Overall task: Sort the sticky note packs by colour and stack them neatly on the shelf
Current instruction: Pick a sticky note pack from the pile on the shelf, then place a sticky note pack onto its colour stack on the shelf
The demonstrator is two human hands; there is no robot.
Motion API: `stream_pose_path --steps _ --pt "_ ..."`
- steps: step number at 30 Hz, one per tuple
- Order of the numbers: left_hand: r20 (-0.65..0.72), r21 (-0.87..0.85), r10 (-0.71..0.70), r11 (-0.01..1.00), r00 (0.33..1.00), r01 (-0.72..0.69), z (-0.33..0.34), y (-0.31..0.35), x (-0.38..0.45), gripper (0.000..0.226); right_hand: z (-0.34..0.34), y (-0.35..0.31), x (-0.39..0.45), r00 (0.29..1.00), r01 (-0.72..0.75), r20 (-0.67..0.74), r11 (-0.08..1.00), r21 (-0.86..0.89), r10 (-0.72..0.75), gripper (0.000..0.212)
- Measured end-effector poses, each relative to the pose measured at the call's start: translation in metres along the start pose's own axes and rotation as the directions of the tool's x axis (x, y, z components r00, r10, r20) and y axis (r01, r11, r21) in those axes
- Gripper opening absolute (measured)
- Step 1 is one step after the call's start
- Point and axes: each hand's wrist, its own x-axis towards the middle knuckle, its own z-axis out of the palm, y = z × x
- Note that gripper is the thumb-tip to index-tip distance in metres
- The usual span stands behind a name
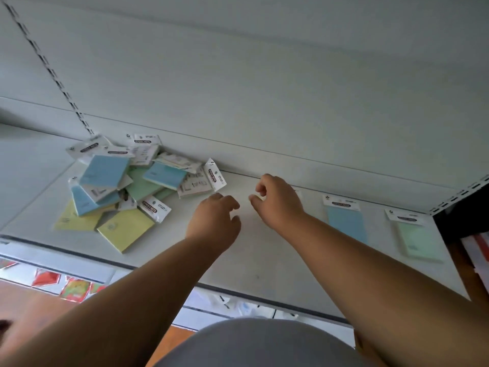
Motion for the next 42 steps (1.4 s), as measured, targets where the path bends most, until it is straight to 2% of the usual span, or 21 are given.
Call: stream_pose_path --steps 6,11,13,15,17,18,21,23,25,26,28,29,31,33,37,39,42 --pt "-0.119 -0.049 -0.065 0.997 0.991 0.060 -0.049 -0.054 -0.003 0.028 0.039 -0.070 0.018 0.986 0.159 0.039 0.987 0.037 -0.161 0.029" --pt "-0.080 -0.121 -0.116 0.987 0.990 0.105 -0.075 -0.094 -0.005 0.030 0.071 -0.112 0.035 0.972 0.223 0.083 0.974 -0.027 -0.220 0.041" --pt "-0.054 -0.185 -0.161 0.971 0.985 0.149 -0.081 -0.100 -0.003 0.026 0.073 -0.118 0.038 0.973 0.228 0.033 0.973 -0.031 -0.227 0.038" --pt "-0.014 -0.346 -0.238 0.912 0.971 0.219 -0.084 -0.103 0.000 0.028 0.069 -0.120 0.033 0.972 0.218 -0.093 0.975 0.035 -0.214 0.031" --pt "0.002 -0.505 -0.286 0.827 0.958 0.248 -0.086 -0.102 0.004 0.037 0.057 -0.124 0.024 0.971 0.132 -0.226 0.967 0.219 -0.081 0.025" --pt "-0.004 -0.531 -0.285 0.813 0.959 0.239 -0.086 -0.101 0.006 0.042 0.049 -0.126 0.020 0.965 0.077 -0.262 0.936 0.345 0.017 0.021" --pt "-0.023 -0.502 -0.216 0.847 0.976 0.175 -0.089 -0.093 0.012 0.055 0.020 -0.128 0.014 0.943 -0.030 -0.213 0.701 0.713 0.257 0.014" --pt "0.089 -0.581 -0.146 0.796 0.985 0.170 -0.086 -0.083 0.014 0.046 0.000 -0.126 0.008 0.939 -0.093 -0.081 0.474 0.876 0.335 0.021" --pt "0.216 -0.670 -0.079 0.713 0.973 0.207 -0.077 -0.072 0.015 0.032 -0.013 -0.119 -0.002 0.936 -0.151 0.062 0.234 0.960 0.347 0.026" --pt "0.263 -0.688 -0.061 0.688 0.963 0.232 -0.072 -0.065 0.013 0.026 -0.017 -0.112 -0.006 0.927 -0.172 0.105 0.160 0.972 0.361 0.025" --pt "0.322 -0.722 -0.051 0.632 0.945 0.281 -0.061 -0.051 0.009 0.014 -0.024 -0.094 -0.015 0.896 -0.193 0.130 0.110 0.975 0.426 0.018" --pt "0.342 -0.736 -0.054 0.605 0.938 0.303 -0.056 -0.044 0.006 0.010 -0.027 -0.084 -0.020 0.877 -0.195 0.116 0.123 0.973 0.467 0.014" --pt "0.355 -0.747 -0.059 0.582 0.933 0.321 -0.043 -0.027 0.003 0.011 -0.030 -0.059 -0.030 0.846 -0.225 0.078 0.221 0.949 0.527 0.008" --pt "0.344 -0.740 -0.067 0.595 0.937 0.314 -0.028 -0.009 0.000 0.015 -0.032 -0.033 -0.045 0.845 -0.270 0.020 0.393 0.879 0.535 0.002" --pt "0.383 -0.685 -0.005 0.669 0.924 0.288 0.000 0.030 -0.012 0.009 -0.041 0.018 -0.077 0.833 -0.318 -0.177 0.716 0.622 0.524 0.011" --pt "0.437 -0.670 0.057 0.687 0.898 0.282 0.015 0.053 -0.022 0.026 -0.055 0.043 -0.090 0.818 -0.358 -0.254 0.803 0.476 0.516 0.014" --pt "0.417 -0.612 0.121 0.770 0.901 0.180 0.037 0.097 -0.035 0.041 -0.081 0.082 -0.108 0.808 -0.401 -0.301 0.846 0.350 0.507 0.017"
